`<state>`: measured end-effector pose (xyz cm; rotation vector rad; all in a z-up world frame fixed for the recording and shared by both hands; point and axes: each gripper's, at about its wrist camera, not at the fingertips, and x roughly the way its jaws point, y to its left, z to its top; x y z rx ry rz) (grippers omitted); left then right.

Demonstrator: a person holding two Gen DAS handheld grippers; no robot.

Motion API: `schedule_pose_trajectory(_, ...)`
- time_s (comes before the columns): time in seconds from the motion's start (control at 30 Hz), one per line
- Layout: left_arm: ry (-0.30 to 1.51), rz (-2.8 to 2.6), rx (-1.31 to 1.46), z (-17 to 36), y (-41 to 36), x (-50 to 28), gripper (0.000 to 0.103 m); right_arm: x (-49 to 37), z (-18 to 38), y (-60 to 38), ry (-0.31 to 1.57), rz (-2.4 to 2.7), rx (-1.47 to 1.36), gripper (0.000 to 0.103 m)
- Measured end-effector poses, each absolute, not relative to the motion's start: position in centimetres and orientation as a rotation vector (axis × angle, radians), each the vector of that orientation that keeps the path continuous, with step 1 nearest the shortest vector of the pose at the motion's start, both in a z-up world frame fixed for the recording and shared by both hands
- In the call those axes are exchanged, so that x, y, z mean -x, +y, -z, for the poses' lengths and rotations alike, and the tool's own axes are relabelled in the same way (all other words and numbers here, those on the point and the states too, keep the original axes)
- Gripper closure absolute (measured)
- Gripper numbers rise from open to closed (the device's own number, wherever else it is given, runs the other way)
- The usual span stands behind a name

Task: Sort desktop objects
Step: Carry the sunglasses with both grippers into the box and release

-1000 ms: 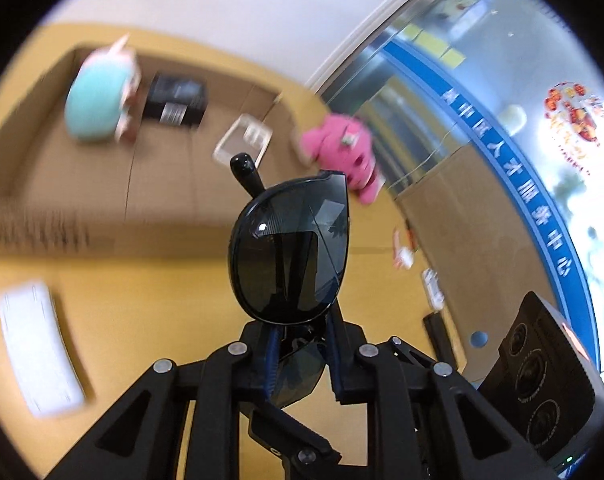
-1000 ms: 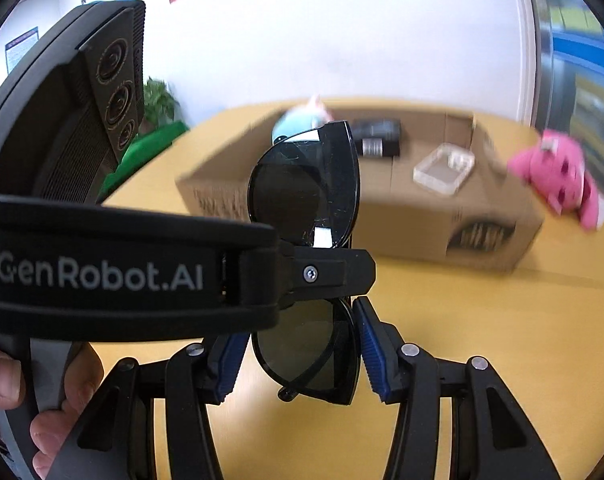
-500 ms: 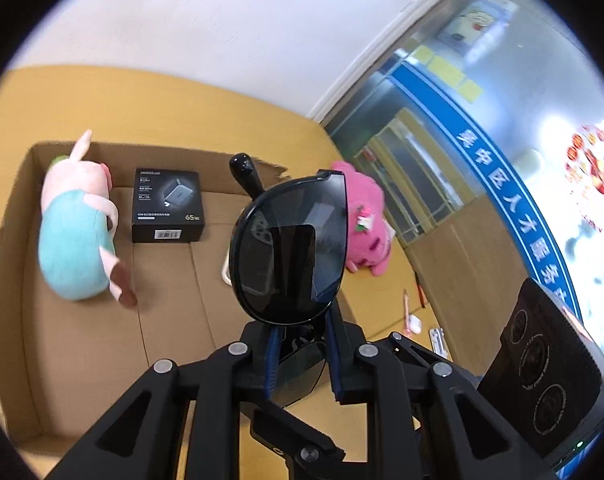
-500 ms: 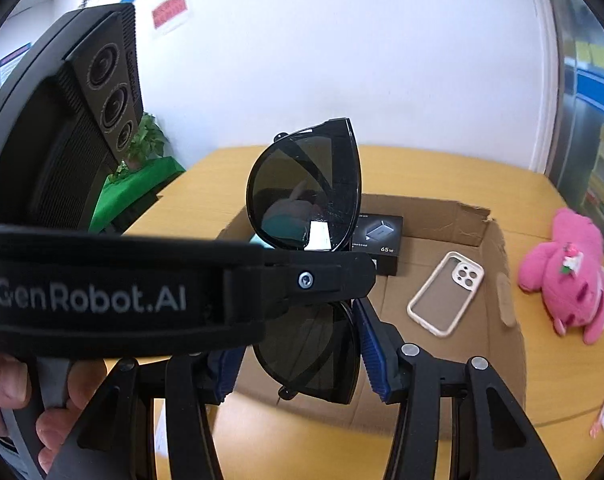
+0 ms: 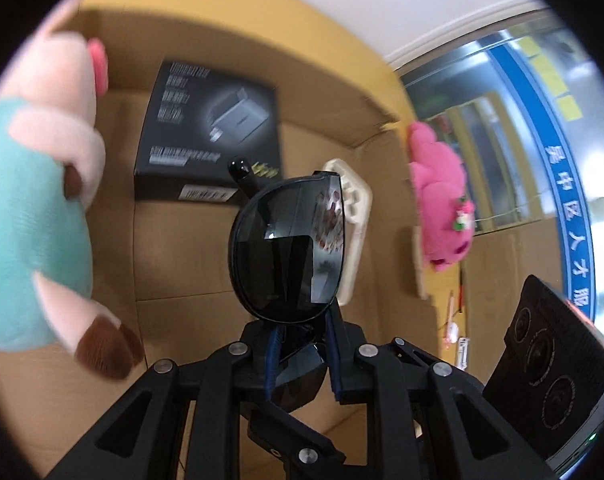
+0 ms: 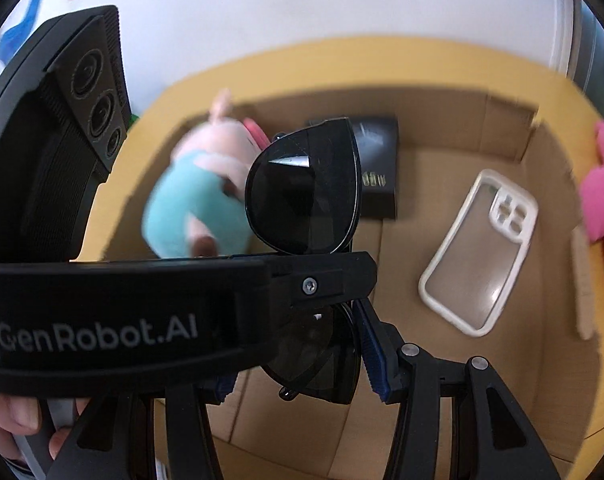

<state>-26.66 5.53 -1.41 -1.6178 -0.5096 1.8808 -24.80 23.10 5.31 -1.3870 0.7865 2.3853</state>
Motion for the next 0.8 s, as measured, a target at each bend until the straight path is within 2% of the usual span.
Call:
schedule_pose_trajectory(0.33,-0.515,-1.834,1.739,5.4,6.3,27.6,0.084,26.2,-1.0,24.2,0.9,-2.215,1.585,0.053)
schedule_pose_trajectory(0.67,-0.491,-1.82,1.775,5.8,5.8,27.7,0.082,26.2,-0.5,23.0,0.877,-2.151,1.648,0.049)
schedule_pose_trajectory(0.77,-0.477,-1.833,1.774,5.2,5.5,27.5,0.079,25.5,-0.8,22.7,0.887,-2.162,1.633,0.044)
schedule_pose_trajectory(0.8,-0.474,-1.839,1.757,4.6,5.3,27.2,0.077,25.3,-1.0,22.6,0.879,-2.164,1.625,0.033)
